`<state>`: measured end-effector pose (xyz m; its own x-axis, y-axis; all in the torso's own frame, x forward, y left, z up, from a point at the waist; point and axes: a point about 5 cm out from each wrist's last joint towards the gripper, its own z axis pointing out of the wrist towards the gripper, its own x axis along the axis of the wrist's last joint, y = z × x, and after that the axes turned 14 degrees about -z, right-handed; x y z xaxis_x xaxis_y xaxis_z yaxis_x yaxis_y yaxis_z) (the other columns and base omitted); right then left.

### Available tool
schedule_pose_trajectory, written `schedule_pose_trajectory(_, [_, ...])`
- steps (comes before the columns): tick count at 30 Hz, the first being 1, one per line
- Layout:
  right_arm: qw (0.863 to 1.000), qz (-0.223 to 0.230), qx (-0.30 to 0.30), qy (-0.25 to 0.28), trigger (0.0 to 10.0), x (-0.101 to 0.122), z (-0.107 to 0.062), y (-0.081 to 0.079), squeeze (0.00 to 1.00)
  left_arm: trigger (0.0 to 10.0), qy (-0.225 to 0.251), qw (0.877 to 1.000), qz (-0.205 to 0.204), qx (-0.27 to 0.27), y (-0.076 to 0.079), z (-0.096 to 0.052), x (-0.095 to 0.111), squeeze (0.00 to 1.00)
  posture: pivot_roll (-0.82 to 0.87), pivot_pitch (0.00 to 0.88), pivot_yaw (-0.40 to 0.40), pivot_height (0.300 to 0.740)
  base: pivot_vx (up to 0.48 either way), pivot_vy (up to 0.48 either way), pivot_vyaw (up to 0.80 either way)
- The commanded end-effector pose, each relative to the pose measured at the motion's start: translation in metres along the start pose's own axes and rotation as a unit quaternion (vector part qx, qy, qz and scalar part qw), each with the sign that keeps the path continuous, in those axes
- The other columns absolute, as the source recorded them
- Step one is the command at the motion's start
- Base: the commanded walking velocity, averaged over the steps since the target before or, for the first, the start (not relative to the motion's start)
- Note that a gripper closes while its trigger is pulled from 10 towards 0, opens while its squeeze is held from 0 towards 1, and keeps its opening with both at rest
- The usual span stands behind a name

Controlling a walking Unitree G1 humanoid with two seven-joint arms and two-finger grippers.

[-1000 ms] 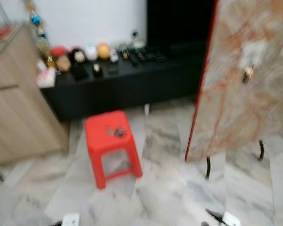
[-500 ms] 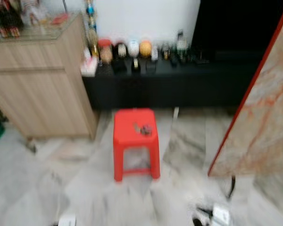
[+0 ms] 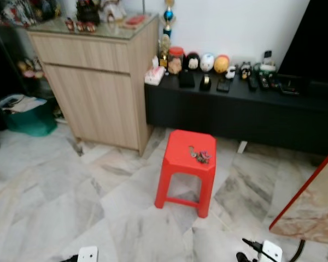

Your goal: Hang keys on a hook

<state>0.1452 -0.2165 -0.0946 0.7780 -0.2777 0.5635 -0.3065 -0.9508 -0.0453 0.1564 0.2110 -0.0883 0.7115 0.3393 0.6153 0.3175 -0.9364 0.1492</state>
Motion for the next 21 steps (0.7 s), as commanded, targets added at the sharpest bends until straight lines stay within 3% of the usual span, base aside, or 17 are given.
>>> schedule_pose_trajectory(1, [1.000,0.008,0.002,0.003,10.0,0.005,0.001,0.002,0.00,10.0,-0.005,1.000,0.004,0.007,-0.004,0.000,0.001,0.00,0.07,0.000,-0.062,0.740,0.000,0.000,0.00])
schedule_pose_trajectory(13, [1.000,0.005,-0.010,0.002,10.0,0.014,-0.001,0.026,0.00,10.0,-0.011,1.000,0.005,0.023,-0.006,0.000,0.000,0.00,0.10,0.000,-0.066,0.740,0.000,0.000,0.00])
schedule_pose_trajectory(17, [1.000,0.014,0.003,0.002,10.0,0.011,0.002,0.006,0.00,10.0,-0.012,1.000,0.009,0.019,-0.004,0.000,-0.002,0.00,0.05,0.000,-0.043,0.740,0.000,0.262,0.00])
schedule_pose_trajectory(21, [1.000,0.023,0.013,0.009,10.0,0.011,0.003,-0.003,0.00,10.0,-0.009,1.000,0.011,0.014,-0.002,0.000,-0.001,0.00,0.04,0.000,-0.039,0.740,0.000,0.262,0.00])
